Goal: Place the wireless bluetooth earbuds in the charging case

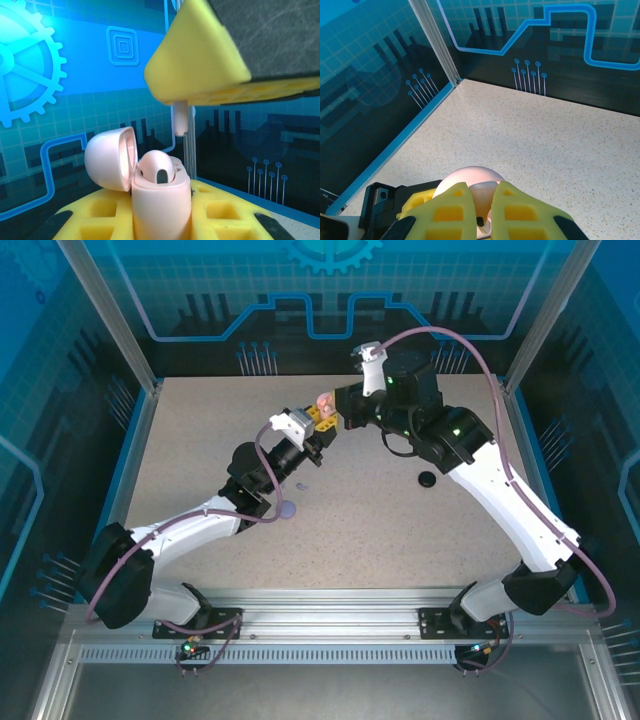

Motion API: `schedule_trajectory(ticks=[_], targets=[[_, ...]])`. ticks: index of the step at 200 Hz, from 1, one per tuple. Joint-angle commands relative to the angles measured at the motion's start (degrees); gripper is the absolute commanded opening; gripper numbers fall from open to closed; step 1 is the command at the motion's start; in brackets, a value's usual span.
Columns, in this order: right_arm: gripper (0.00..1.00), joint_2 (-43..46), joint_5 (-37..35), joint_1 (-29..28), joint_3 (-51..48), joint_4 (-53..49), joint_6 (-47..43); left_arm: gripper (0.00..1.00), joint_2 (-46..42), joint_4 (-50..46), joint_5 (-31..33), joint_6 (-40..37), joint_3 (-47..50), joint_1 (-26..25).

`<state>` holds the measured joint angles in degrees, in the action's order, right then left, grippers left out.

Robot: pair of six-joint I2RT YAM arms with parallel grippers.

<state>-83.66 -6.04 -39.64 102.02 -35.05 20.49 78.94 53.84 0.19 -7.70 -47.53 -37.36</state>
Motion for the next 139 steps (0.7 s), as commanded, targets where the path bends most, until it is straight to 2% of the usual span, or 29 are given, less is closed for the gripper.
schedule_trajectory(ticks=[1,139], targets=[[0.09,-0.79,-1.07,-0.88,1.34,1.12,-1.15,0.00,0.34,1.11,-0.20,-1.08,-1.96,-0.55],[0.07,-1.77,-0.72,-0.52,-0.63,0.61,-0.31,0.00,0.08,1.79,0.43,-1.44,-1.73,-0.60]])
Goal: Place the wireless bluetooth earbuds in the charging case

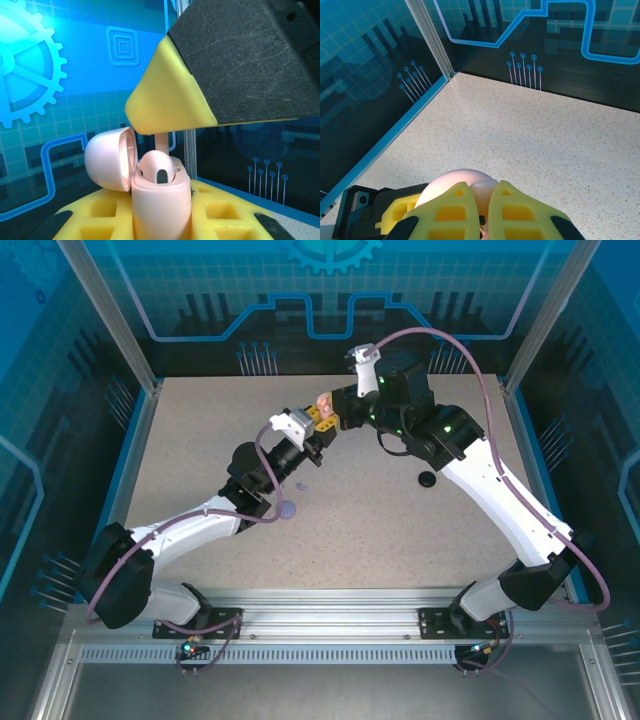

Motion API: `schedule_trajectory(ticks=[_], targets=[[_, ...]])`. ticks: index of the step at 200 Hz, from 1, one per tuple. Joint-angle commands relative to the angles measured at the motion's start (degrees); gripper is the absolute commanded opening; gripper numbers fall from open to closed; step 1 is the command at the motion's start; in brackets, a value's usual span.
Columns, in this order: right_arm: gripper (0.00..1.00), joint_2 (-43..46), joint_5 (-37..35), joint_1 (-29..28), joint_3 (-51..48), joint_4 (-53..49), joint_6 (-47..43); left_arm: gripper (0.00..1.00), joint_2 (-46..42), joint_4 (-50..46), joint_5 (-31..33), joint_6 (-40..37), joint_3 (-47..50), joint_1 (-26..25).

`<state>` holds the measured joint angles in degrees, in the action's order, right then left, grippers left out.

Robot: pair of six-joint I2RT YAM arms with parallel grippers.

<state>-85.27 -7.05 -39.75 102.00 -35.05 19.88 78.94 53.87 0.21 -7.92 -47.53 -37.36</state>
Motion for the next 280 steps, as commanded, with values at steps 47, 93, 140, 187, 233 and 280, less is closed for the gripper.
schedule_trajectory(ticks=[47,93,140,187,233,280], targets=[[0.07,-0.48,0.14,-0.28,-1.79,0.42,0.18,0.00,-0.09,2.05,0.35,-0.98,-1.52,-0.65],[0.07,-0.99,1.53,-0.10,-2.13,0.09,0.64,0.00,-0.10,2.03,0.42,-1.04,-1.66,-0.61],[0.07,0.62,3.00,-0.42,-4.72,0.68,1.64,0.00,0.17,1.98,0.71,-1.12,-1.78,-0.63],[0.08,1.21,2.32,-0.42,-5.78,0.25,1.61,0.00,0.17,2.03,0.83,-1.01,-1.78,-0.66],[0.08,2.09,1.08,-0.39,-5.84,-0.64,1.48,0.00,-0.05,2.54,1.39,-1.13,-1.66,-0.68],[0.08,1.45,1.00,-0.25,-5.45,-2.35,2.03,0.00,-0.08,2.95,1.77,-1.12,-1.43,-0.61]])
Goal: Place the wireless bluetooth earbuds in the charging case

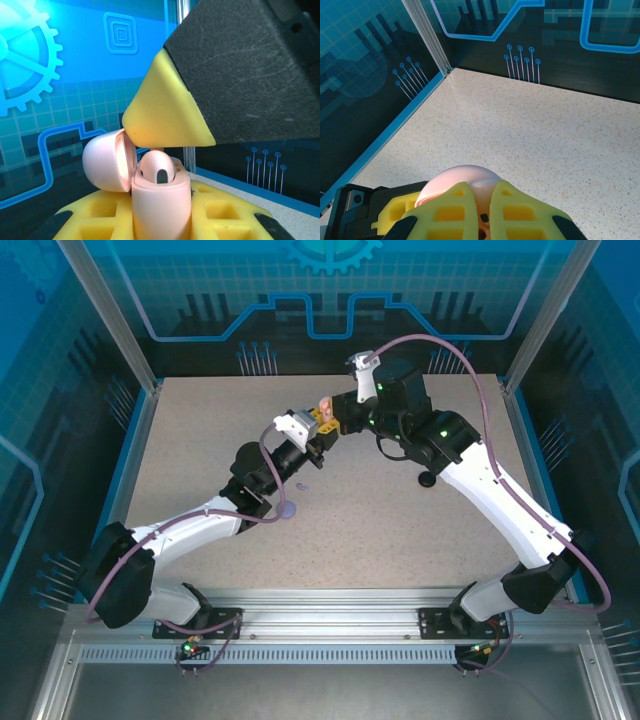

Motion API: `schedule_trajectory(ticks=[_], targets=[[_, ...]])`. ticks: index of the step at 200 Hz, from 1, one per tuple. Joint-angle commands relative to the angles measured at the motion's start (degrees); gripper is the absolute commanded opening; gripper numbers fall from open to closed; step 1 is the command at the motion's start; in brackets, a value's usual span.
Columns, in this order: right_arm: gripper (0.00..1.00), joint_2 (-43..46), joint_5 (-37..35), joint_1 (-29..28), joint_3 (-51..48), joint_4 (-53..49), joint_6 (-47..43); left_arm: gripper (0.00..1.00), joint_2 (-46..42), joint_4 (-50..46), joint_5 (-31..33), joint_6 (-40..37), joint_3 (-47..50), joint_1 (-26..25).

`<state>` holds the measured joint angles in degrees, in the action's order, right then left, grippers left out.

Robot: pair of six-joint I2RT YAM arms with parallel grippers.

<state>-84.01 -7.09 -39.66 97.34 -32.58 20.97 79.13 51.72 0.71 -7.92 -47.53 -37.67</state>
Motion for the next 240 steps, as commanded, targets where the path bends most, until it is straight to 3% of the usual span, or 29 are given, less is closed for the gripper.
schedule_trajectory(ticks=[1,34,68,120,240], targets=[[0.08,0.17,1.04,-0.38,-0.77,-4.84,0.97,0.00,-0.28,5.07,1.29,-1.12,-1.43,-0.30],[0.09,-0.20,1.29,-0.31,-0.44,-5.11,1.31,0.00,-0.42,5.23,1.09,-1.02,-1.34,-0.36],[0.18,-0.53,0.85,-0.11,0.99,-5.10,2.05,0.00,-0.40,5.12,0.95,-0.95,-1.47,-0.47],[0.24,-1.49,1.02,0.36,3.26,-4.78,2.74,0.00,-0.47,4.97,0.87,-0.92,-1.56,-0.51],[0.32,-3.47,2.36,1.45,7.45,-4.21,4.89,0.00,-0.30,4.68,0.43,-0.77,-1.54,-0.68]])
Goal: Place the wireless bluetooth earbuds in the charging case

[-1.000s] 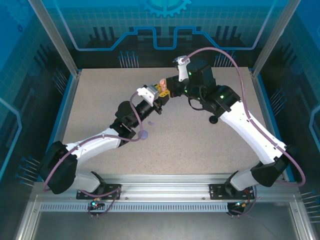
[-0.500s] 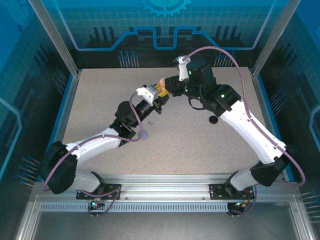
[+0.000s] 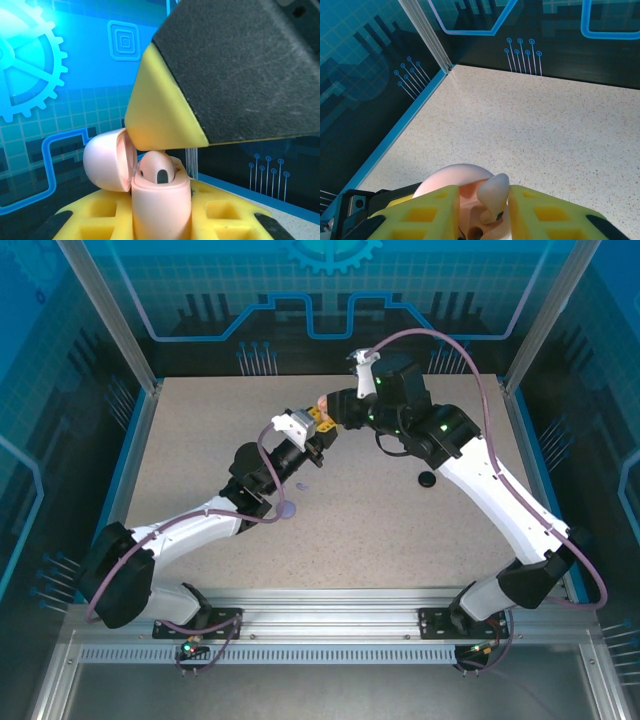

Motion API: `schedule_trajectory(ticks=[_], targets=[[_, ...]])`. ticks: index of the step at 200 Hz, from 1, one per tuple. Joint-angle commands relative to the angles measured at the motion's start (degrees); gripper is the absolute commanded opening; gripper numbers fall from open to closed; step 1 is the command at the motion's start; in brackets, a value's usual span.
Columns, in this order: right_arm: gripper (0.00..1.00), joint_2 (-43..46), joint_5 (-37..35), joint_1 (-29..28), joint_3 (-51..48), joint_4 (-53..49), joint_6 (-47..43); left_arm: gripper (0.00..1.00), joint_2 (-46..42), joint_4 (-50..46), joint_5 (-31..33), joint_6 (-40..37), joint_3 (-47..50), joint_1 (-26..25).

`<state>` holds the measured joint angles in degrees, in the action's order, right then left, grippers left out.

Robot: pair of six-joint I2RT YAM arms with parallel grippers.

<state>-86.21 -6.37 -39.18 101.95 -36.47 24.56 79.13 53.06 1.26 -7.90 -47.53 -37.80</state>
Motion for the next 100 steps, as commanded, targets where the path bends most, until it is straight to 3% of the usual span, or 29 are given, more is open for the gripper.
schedule_trajectory(ticks=[1,100], targets=[[0.32,-1.29,1.63,1.00,2.91,-0.29,1.34,0.00,-0.30,3.31,-0.07,-0.75,-1.57,-0.58],[0.34,-4.18,4.91,1.91,5.74,1.96,5.32,0.00,0.02,3.20,-0.34,-0.35,-1.60,-0.70]])
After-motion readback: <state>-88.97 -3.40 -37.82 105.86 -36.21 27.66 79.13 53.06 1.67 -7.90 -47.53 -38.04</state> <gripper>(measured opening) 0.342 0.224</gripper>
